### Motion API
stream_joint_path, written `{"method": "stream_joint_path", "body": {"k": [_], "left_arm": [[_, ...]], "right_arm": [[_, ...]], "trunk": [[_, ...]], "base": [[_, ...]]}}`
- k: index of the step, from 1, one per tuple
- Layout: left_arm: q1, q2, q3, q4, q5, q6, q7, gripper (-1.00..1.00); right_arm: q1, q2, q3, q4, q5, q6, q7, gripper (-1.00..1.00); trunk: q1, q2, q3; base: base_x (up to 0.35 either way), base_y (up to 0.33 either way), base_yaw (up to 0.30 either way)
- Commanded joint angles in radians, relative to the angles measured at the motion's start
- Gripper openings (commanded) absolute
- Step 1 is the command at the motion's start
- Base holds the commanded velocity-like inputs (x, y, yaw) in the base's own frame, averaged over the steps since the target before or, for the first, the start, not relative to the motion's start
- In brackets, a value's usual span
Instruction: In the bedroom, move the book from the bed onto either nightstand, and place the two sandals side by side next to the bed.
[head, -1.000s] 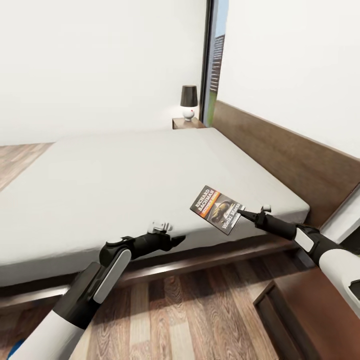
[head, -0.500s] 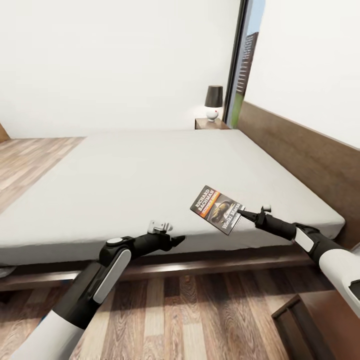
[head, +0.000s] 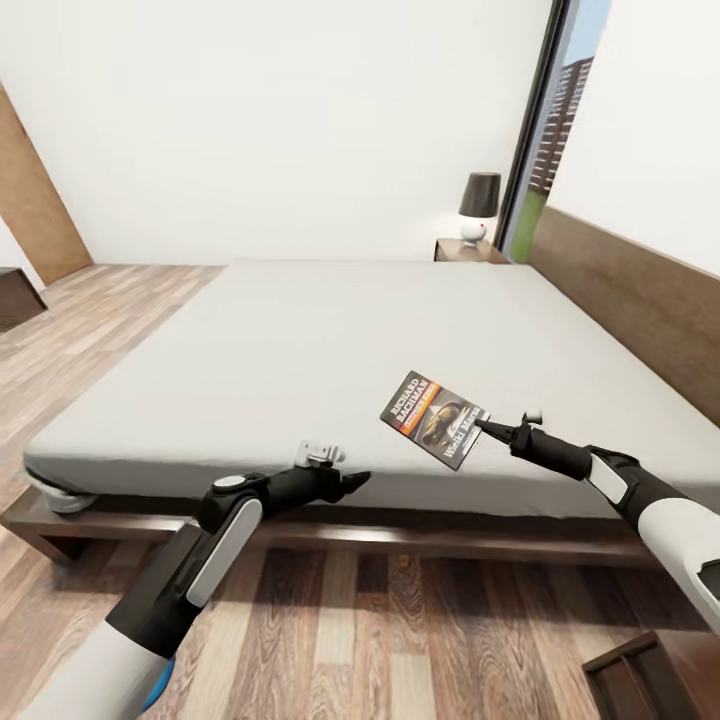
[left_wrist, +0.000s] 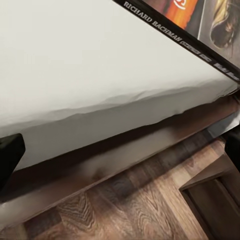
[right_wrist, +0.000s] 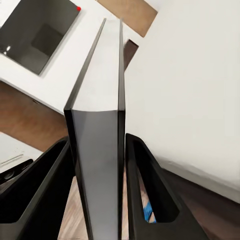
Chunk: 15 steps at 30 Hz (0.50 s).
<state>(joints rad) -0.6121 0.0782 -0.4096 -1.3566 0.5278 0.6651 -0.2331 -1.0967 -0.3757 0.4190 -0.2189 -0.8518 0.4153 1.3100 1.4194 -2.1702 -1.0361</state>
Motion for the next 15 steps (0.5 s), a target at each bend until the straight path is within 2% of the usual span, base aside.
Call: {"method": "stream_joint_path", "body": {"k": [1,15], "left_arm": [[0.000,0.000,0.000,0.000,0.000,0.000,0.000,1.00],[0.000,-0.001,0.000,0.002,0.000,-0.002,0.005,1.00]], "right_arm": [[0.000,0.000,-0.005,0.000,-0.001,0.000,0.000,-1.00],[0.000,0.004,-0.005,0.000,-0.001,0.000,-0.012,-1.00]], "trunk": [[0.000,0.000,0.000],[0.000,0.000,0.000]], "base": [[0.000,0.000,0.282],[0.000,0.000,0.282]]}}
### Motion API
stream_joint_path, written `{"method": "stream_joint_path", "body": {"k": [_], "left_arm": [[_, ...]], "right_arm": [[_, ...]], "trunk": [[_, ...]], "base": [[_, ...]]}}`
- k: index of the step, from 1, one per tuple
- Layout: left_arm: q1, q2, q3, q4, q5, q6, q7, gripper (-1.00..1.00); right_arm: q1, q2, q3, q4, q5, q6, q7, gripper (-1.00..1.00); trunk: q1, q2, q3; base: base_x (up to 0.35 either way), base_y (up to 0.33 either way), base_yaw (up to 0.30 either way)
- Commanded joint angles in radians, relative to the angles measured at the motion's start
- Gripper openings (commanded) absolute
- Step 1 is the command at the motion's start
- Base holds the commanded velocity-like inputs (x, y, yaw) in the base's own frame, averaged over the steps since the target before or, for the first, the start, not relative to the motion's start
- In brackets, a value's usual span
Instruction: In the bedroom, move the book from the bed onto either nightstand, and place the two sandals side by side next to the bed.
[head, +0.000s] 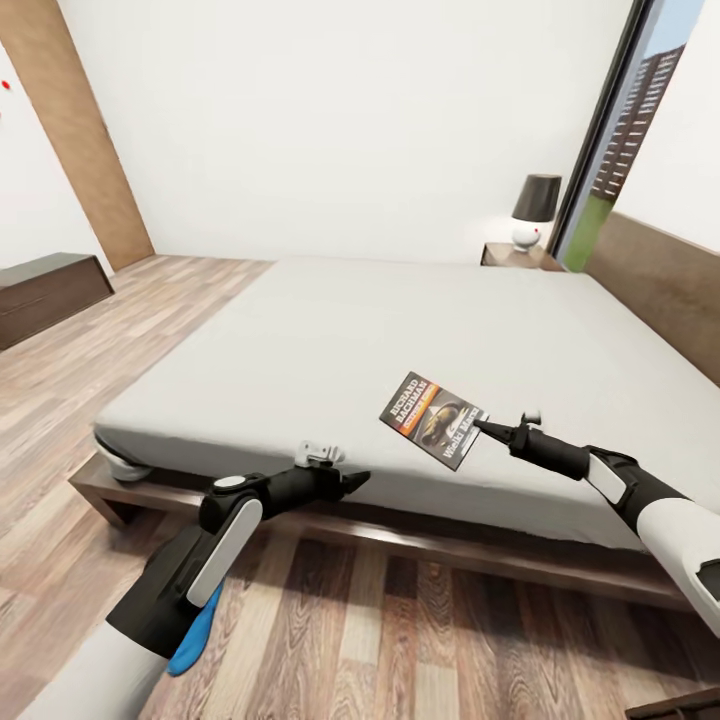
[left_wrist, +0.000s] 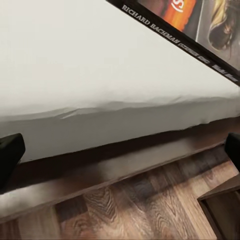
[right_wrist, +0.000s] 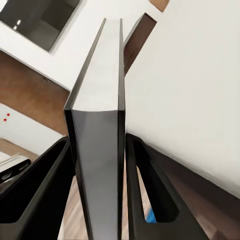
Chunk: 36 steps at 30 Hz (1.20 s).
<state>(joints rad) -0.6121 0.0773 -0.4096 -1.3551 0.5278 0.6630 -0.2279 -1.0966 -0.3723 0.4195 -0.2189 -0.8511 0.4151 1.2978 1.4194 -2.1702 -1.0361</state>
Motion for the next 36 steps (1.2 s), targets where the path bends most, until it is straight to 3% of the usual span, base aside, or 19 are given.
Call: {"method": "stream_joint_path", "body": {"k": [1,6,11,12,15,19,20,23,26,28,29,30,36], "left_arm": [[0.000,0.000,0.000,0.001,0.000,0.000,0.001,1.00],[0.000,0.001,0.001,0.009,0.000,0.000,0.003,1.00],[0.000,0.004,0.004,0.099,-0.004,-0.043,0.006,1.00],[0.000,0.008,0.009,0.205,-0.004,-0.117,0.014,1.00],[0.000,0.008,0.021,0.325,-0.005,-0.197,0.045,1.00],[0.000,0.002,0.037,0.469,-0.002,-0.319,0.161,1.00],[0.000,-0.007,0.039,0.516,0.000,-0.360,0.228,1.00],[0.000,-0.021,0.040,0.588,-0.001,-0.383,0.273,1.00],[0.005,-0.034,0.039,0.651,-0.004,-0.390,0.280,1.00],[0.024,-0.057,0.039,0.711,-0.004,-0.419,0.284,1.00],[0.037,-0.066,0.039,0.733,-0.003,-0.448,0.285,1.00],[0.058,-0.076,0.039,0.764,-0.002,-0.523,0.285,1.00],[0.074,-0.081,0.039,0.778,-0.003,-0.569,0.286,1.00]], "right_arm": [[0.000,0.000,-0.005,0.000,-0.001,0.001,-0.001,-1.00],[0.000,0.003,-0.005,-0.001,0.000,0.001,-0.003,-1.00],[0.000,0.005,-0.004,-0.002,0.000,0.001,-0.003,-1.00],[0.000,0.005,-0.004,-0.004,0.001,0.001,-0.003,-1.00],[0.000,0.005,-0.004,-0.006,0.001,0.001,-0.003,-1.00],[0.000,0.005,-0.004,-0.009,0.001,0.001,-0.003,-1.00],[0.000,0.006,-0.003,-0.009,0.001,0.001,-0.003,-1.00],[0.000,0.007,-0.002,-0.011,0.001,0.001,-0.003,-1.00],[0.000,0.006,-0.001,-0.011,0.001,0.001,-0.003,-1.00],[0.000,0.007,0.000,-0.011,0.001,0.000,-0.003,-1.00],[0.000,0.007,0.001,-0.011,0.002,-0.002,-0.003,-1.00],[0.000,0.007,0.012,-0.011,0.002,-0.005,-0.004,-1.00],[0.000,0.007,0.036,-0.011,0.003,-0.009,-0.006,-1.00]], "trunk": [[0.000,0.000,0.000],[0.000,0.000,0.000],[0.000,0.000,0.000],[0.000,0.000,0.000],[0.000,0.000,0.000],[0.000,0.000,0.000],[0.000,0.000,0.000],[0.000,0.000,0.000],[0.000,0.000,0.000],[0.000,0.000,0.000],[0.000,0.000,0.000],[0.000,0.000,0.000],[0.000,0.000,0.000]], "base": [[0.000,0.000,0.282],[0.000,0.000,0.282],[0.000,0.000,0.282],[0.000,0.000,0.282],[0.000,0.000,0.282],[0.000,0.000,0.282],[0.000,0.000,0.282],[0.000,0.000,0.282],[0.000,0.000,0.282],[0.000,0.000,0.282],[0.000,0.000,0.282],[0.000,0.000,0.282],[-0.001,0.001,0.282]]}}
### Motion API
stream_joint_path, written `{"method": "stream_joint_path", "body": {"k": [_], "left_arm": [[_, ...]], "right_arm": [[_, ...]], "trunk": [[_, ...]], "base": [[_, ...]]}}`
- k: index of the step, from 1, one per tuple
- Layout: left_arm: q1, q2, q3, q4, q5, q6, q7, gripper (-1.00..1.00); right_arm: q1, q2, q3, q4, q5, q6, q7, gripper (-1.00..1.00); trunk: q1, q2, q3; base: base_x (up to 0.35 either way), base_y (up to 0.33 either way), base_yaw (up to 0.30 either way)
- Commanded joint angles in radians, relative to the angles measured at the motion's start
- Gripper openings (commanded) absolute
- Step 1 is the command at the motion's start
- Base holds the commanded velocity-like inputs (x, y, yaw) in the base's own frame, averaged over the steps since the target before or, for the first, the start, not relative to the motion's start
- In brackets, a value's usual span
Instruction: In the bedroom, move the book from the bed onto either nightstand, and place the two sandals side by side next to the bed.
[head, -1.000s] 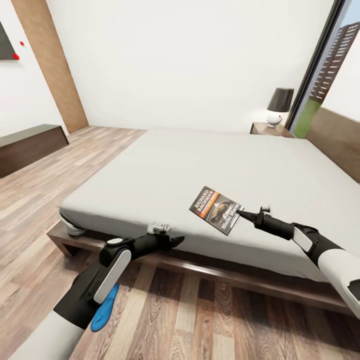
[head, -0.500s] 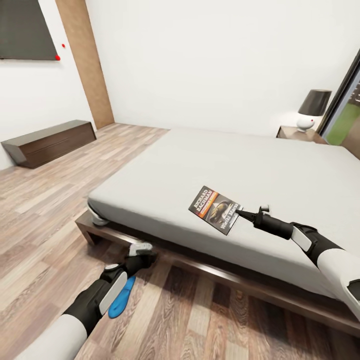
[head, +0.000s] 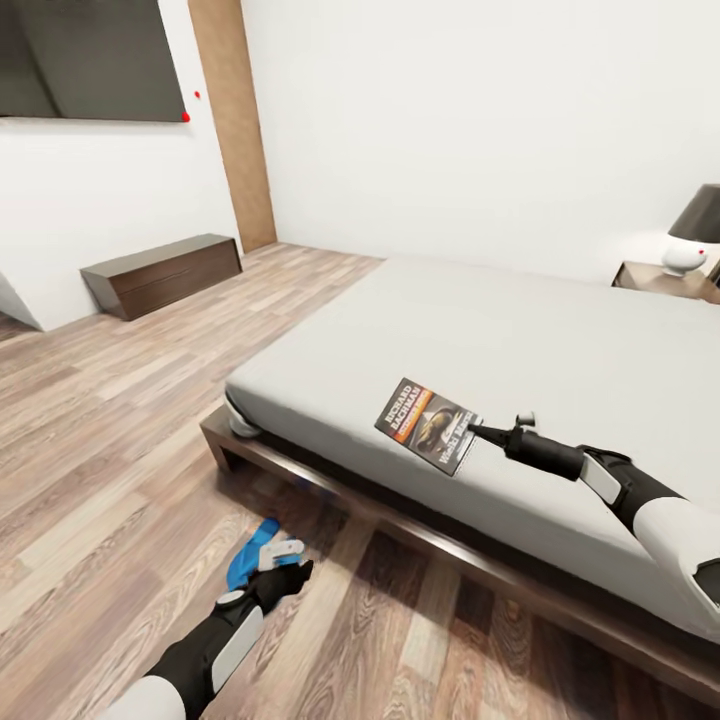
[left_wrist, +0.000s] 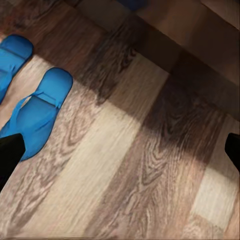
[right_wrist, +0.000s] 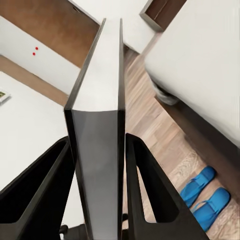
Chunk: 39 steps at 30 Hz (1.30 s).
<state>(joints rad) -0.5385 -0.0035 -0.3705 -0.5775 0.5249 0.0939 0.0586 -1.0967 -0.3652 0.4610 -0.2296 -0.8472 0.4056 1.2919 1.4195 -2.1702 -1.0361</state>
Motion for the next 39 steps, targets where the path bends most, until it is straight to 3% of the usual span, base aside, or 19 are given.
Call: {"method": "stream_joint_path", "body": {"k": [1,16,29,39], "left_arm": [[0.001,0.000,0.000,0.001,0.000,-0.002,0.000,1.00],[0.005,0.007,0.002,0.004,0.000,-0.008,0.001,1.00],[0.005,0.009,0.002,0.004,-0.003,-0.010,0.001,1.00],[0.005,0.008,0.002,0.004,-0.003,-0.010,0.001,1.00]], "right_arm": [[0.000,0.000,-0.003,0.000,-0.001,0.000,0.000,-1.00],[0.000,0.002,0.008,0.003,-0.001,-0.002,-0.001,-1.00],[0.000,0.003,0.010,0.005,-0.001,-0.003,-0.062,-1.00],[0.000,0.004,0.009,0.005,-0.002,-0.009,-0.073,-1.00]], "trunk": [[0.000,0.000,0.000],[0.000,0.000,0.000],[0.000,0.000,0.000],[0.000,0.000,0.000]], "base": [[-0.019,0.016,0.282],[-0.157,0.197,0.282],[0.210,0.238,0.282],[0.050,0.043,0.179]]}}
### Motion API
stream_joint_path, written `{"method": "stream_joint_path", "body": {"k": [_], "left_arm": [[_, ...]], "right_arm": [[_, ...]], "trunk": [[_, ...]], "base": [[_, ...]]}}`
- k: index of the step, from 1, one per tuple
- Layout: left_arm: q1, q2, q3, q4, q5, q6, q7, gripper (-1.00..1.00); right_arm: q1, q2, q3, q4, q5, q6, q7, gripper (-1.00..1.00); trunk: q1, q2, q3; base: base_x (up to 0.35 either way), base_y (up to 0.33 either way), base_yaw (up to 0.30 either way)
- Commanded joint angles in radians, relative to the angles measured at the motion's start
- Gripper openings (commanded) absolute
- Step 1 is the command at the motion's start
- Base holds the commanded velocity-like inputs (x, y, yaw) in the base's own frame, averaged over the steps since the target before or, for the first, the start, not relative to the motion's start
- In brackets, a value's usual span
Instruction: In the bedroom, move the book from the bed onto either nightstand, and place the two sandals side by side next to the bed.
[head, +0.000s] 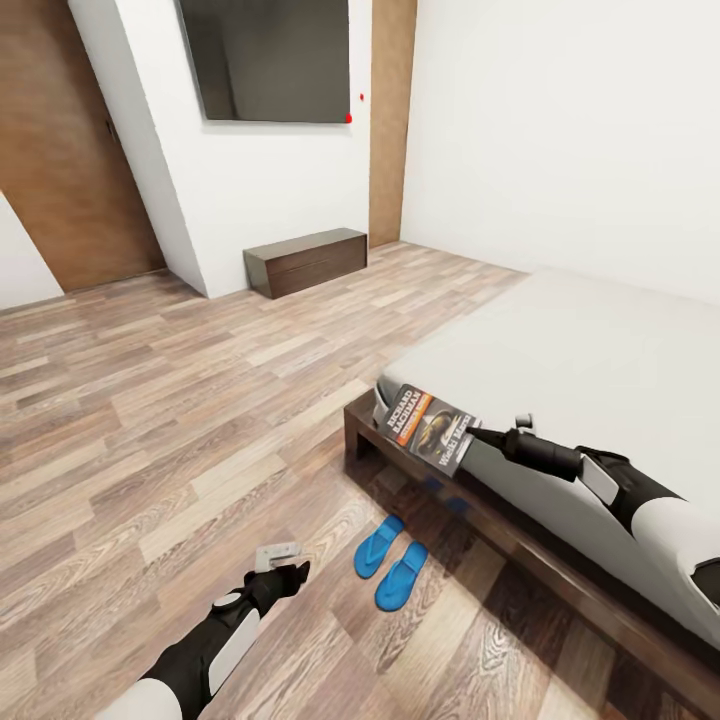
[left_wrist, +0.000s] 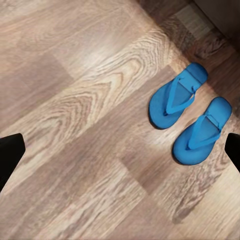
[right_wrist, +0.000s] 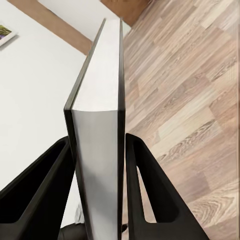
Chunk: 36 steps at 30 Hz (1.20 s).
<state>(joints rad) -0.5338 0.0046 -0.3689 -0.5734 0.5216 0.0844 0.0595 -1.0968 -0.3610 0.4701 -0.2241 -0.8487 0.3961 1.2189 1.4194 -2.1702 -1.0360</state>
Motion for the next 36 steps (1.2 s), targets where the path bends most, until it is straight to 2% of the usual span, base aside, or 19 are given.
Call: {"method": "stream_joint_path", "body": {"k": [1,6,9,11,16,19,36], "left_arm": [[0.000,0.000,0.000,0.001,0.000,0.000,0.000,1.00],[0.000,-0.001,0.000,0.000,0.000,0.000,0.000,1.00],[0.000,-0.001,-0.001,0.001,0.001,0.000,0.000,1.00],[0.000,-0.001,0.000,0.001,0.001,0.000,0.000,1.00],[0.000,0.000,0.000,0.001,0.001,0.000,0.000,1.00],[0.000,-0.001,0.000,0.000,0.002,0.000,0.000,1.00],[0.000,-0.005,-0.002,0.000,0.001,0.002,-0.003,1.00]], "right_arm": [[0.000,0.000,0.000,0.002,-0.001,-0.001,-0.003,-1.00],[0.000,0.000,0.000,0.002,0.000,-0.002,-0.011,-1.00],[0.000,0.001,0.001,0.003,-0.001,-0.002,-0.055,-1.00],[0.000,0.007,0.001,0.004,-0.001,-0.002,-0.074,-1.00],[0.000,0.045,0.001,0.005,0.000,-0.010,-0.107,-1.00],[0.000,0.054,0.000,0.006,0.000,-0.025,-0.112,-1.00],[0.000,0.057,-0.001,0.008,0.000,-0.033,-0.114,-1.00]], "trunk": [[0.000,0.000,0.000],[0.000,0.000,0.000],[0.000,0.000,0.000],[0.000,0.000,0.000],[0.000,0.000,0.000],[0.000,0.000,0.000],[0.000,0.000,0.000]], "base": [[0.001,0.001,0.004],[0.000,0.000,0.143],[0.000,0.000,0.272],[0.000,0.000,0.278],[0.000,0.000,0.280],[0.000,0.000,0.281],[0.000,0.000,0.281]]}}
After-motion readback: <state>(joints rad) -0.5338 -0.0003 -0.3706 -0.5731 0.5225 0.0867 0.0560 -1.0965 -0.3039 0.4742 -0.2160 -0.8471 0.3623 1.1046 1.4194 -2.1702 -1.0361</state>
